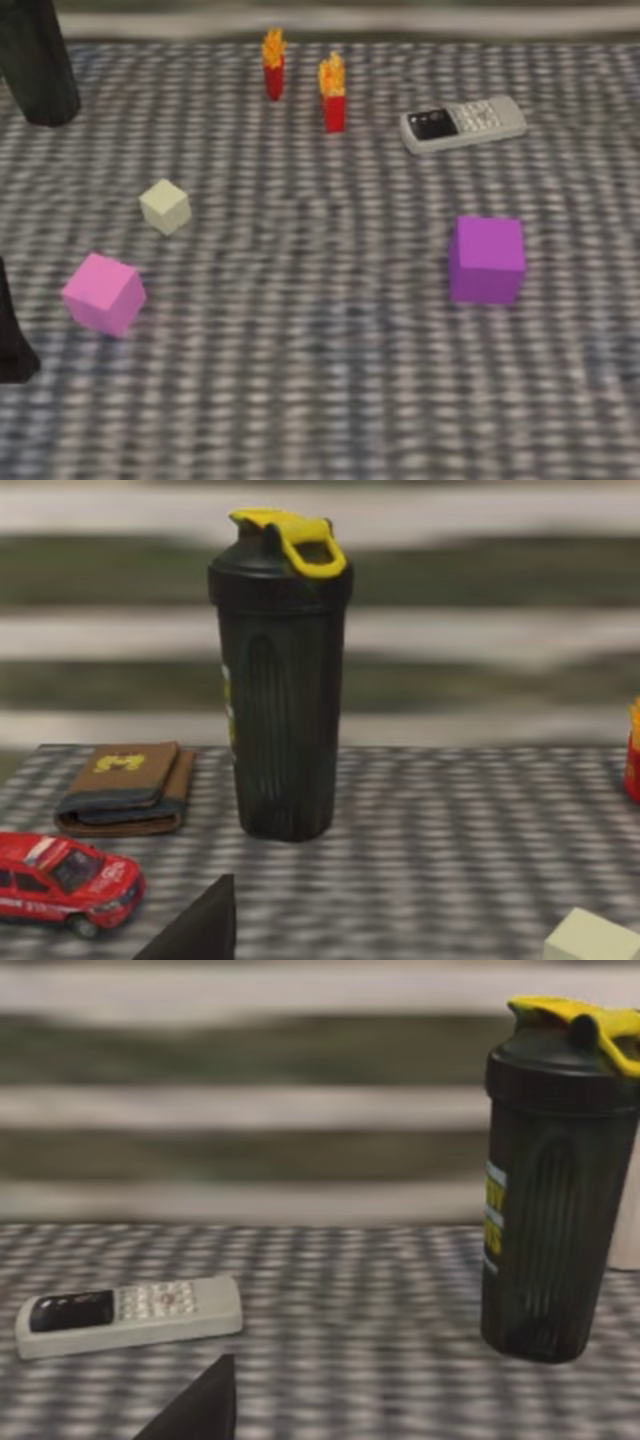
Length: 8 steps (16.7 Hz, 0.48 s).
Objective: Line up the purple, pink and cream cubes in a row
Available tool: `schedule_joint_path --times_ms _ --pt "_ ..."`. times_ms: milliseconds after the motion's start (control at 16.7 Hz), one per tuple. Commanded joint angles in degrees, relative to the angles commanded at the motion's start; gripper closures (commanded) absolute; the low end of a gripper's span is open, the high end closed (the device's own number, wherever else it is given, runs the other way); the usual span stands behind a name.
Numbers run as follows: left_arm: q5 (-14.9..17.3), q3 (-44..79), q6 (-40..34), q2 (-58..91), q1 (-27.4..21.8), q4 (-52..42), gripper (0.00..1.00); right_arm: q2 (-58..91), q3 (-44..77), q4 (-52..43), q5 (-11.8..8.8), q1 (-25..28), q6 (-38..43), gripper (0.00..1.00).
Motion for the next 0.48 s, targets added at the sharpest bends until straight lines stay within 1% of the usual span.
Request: schedule_joint_path --times_ms 240,480 --pt "0.1 1.6 0.4 1.6 -0.3 -1.3 0.00 0.0 0.0 0.0 0.0 0.0 0.0 0.00" --pt "1.0 10.8 2.9 11.5 -2.2 -8.8 0.00 0.0 0.0 0.0 0.0 0.0 0.0 0.00"
